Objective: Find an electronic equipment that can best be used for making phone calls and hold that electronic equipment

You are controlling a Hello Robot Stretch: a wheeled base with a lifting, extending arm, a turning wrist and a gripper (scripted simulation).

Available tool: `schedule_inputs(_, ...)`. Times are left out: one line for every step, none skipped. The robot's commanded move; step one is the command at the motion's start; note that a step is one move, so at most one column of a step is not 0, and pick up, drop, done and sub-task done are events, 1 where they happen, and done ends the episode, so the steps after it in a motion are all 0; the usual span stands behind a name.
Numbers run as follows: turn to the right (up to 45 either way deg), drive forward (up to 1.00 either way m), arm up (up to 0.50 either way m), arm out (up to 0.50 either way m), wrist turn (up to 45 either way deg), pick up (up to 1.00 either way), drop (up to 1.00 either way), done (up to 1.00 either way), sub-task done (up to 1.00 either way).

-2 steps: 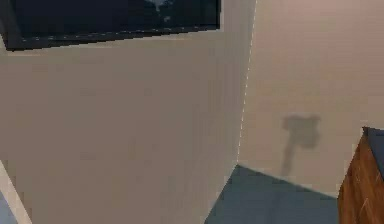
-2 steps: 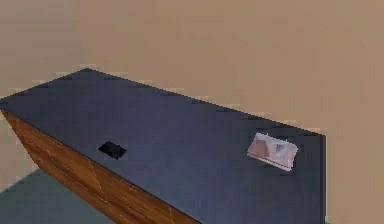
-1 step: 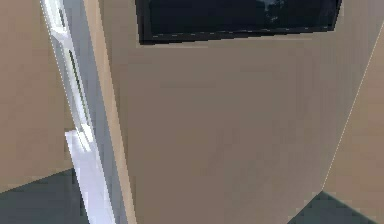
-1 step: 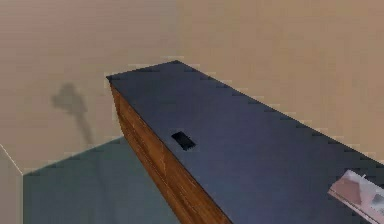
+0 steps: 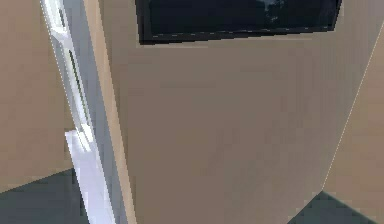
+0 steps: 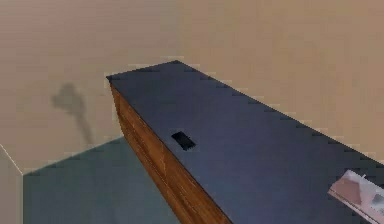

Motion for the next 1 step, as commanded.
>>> schedule_inputs(0.0, 0.00, 0.32, 0.00, 0.0, 0.00, 0.00, 0.00, 0.00)
